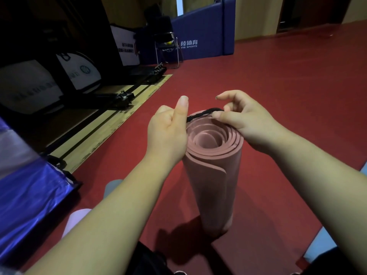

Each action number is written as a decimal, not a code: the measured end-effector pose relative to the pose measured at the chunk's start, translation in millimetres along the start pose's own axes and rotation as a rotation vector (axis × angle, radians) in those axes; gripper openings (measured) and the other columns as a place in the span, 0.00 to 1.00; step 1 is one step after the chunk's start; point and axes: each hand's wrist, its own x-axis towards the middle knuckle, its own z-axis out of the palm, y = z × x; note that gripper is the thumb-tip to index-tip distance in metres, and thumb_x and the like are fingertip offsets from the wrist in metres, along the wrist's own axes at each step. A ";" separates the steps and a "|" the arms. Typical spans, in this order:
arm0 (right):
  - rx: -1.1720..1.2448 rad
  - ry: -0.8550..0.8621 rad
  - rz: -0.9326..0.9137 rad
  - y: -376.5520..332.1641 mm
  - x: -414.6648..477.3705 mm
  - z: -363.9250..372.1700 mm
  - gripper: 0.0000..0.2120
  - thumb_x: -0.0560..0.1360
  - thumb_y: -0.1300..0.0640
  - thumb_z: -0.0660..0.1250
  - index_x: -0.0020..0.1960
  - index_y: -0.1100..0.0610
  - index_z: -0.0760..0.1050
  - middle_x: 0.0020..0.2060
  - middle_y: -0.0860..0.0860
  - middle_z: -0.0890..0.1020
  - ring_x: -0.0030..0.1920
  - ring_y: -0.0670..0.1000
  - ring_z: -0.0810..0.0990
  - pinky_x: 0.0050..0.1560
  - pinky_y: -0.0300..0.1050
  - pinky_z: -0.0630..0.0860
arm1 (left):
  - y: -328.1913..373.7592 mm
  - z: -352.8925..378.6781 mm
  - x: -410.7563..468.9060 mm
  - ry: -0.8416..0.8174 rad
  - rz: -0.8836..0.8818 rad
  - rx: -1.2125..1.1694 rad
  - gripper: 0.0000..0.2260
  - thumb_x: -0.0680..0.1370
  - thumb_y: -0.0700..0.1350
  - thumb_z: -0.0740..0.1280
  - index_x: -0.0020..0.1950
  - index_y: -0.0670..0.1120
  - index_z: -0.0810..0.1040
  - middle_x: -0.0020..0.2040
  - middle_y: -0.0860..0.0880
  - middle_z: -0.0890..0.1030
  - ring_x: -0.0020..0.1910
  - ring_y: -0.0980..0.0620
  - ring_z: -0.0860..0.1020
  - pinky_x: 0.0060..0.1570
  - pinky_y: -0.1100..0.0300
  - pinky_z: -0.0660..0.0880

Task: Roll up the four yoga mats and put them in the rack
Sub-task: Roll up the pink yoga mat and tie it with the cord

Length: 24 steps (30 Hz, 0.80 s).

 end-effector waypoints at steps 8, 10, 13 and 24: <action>-0.025 0.084 -0.031 -0.8 2.0 -5.3 0.13 0.75 0.56 0.76 0.57 0.48 0.77 0.37 0.49 0.72 0.34 0.45 0.71 0.39 0.42 0.69 | -3.5 -2.5 -8.6 -0.110 0.068 -0.021 0.24 0.83 0.62 0.50 0.31 0.54 0.67 0.40 0.55 0.69 0.40 0.62 0.70 0.42 0.68 0.63; -0.016 0.096 -0.035 0.2 2.4 -5.5 0.12 0.76 0.56 0.75 0.57 0.49 0.77 0.36 0.49 0.72 0.34 0.45 0.71 0.39 0.43 0.69 | -2.5 0.3 -14.6 -0.113 0.073 -0.068 0.21 0.78 0.67 0.48 0.33 0.60 0.71 0.43 0.57 0.71 0.46 0.60 0.70 0.47 0.66 0.64; -0.025 0.140 -0.050 2.5 3.4 -4.4 0.09 0.76 0.55 0.75 0.54 0.49 0.78 0.33 0.47 0.72 0.33 0.46 0.71 0.38 0.46 0.69 | -6.7 1.7 -19.6 -0.176 0.115 -0.105 0.16 0.72 0.68 0.54 0.40 0.60 0.74 0.49 0.57 0.69 0.57 0.51 0.70 0.57 0.58 0.67; -0.124 0.411 -0.106 4.6 -0.5 -15.9 0.09 0.79 0.45 0.70 0.43 0.49 0.79 0.36 0.42 0.81 0.37 0.40 0.76 0.42 0.42 0.74 | -24.2 -2.0 -12.8 -0.290 0.290 0.126 0.37 0.55 0.59 0.84 0.55 0.48 0.69 0.66 0.50 0.63 0.64 0.62 0.65 0.62 0.76 0.63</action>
